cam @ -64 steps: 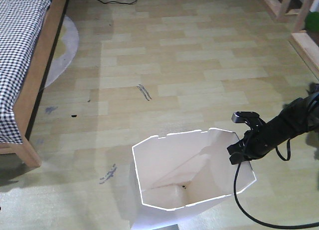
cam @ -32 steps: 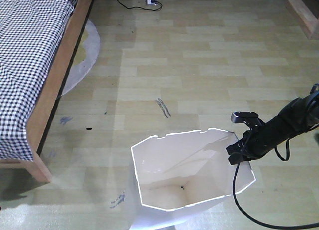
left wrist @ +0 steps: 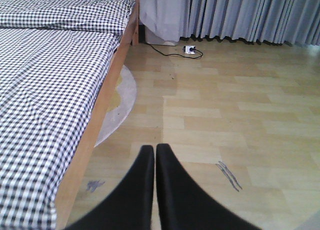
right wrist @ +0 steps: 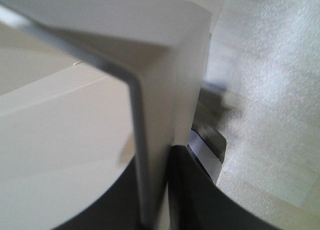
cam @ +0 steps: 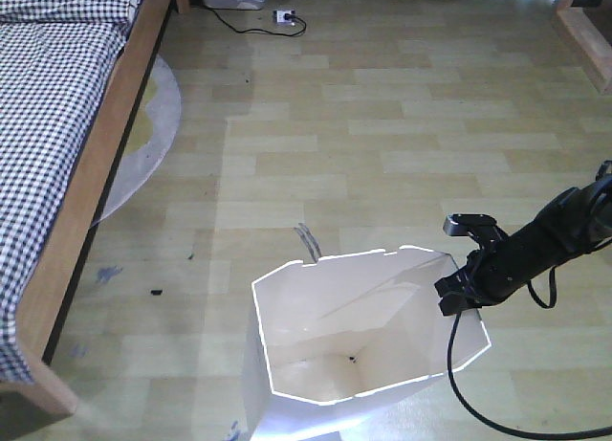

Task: Move trash bin to bedside with robot
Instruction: 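Drive forward carrying the bin toward the bedside near the curtains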

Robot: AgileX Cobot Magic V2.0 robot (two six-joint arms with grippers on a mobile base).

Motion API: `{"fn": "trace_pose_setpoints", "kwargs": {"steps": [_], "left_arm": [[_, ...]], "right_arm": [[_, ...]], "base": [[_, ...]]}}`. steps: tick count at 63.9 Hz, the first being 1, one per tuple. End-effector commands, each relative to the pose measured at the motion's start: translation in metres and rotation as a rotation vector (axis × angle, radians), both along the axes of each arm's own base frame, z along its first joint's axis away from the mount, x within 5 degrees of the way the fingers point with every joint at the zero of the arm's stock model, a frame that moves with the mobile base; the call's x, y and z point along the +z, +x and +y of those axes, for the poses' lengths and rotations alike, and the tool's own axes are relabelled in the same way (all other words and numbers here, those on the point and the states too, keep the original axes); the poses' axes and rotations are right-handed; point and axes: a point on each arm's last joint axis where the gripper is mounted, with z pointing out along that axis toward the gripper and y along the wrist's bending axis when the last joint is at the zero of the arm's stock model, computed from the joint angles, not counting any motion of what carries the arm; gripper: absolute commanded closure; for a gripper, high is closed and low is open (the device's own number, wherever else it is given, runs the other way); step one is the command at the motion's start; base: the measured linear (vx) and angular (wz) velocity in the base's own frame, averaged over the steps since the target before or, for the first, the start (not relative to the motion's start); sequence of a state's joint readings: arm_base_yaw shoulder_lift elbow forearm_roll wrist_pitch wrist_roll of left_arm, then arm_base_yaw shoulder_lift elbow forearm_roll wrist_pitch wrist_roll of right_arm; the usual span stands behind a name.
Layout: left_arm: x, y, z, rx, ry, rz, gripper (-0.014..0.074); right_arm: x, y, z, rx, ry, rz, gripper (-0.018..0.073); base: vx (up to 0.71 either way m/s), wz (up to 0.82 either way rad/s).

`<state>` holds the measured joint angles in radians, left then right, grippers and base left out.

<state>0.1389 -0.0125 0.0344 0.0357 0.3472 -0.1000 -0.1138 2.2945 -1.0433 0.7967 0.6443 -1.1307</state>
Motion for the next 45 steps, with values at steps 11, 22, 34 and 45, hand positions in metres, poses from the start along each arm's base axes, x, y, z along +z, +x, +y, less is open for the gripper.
{"fn": "trace_pose_setpoints", "kwargs": {"steps": [11,22,34,45], "left_arm": [[0.0054,0.0008,-0.0003,-0.004,0.004,-0.077,0.0603],[0.0054,0.0008,-0.0003,-0.004,0.004,-0.077,0.0603],[0.0054,0.0008,-0.0003,-0.004,0.004,-0.077,0.0603],[0.0054,0.0008,-0.0003,-0.004,0.004,-0.077,0.0603]], "right_arm": [[0.0332,0.0051,0.0103,-0.020,0.145,0.005,0.0564],[0.0332,0.0051,0.0103,-0.020,0.145,0.005,0.0564],[0.0332,0.0051,0.0103,-0.020,0.145,0.005,0.0564],[0.0332,0.0051,0.0103,-0.020,0.145,0.005,0.0564]], "base": [[0.36,-0.05],[0.36,0.00],[0.36,0.04],[0.36,0.03]]}}
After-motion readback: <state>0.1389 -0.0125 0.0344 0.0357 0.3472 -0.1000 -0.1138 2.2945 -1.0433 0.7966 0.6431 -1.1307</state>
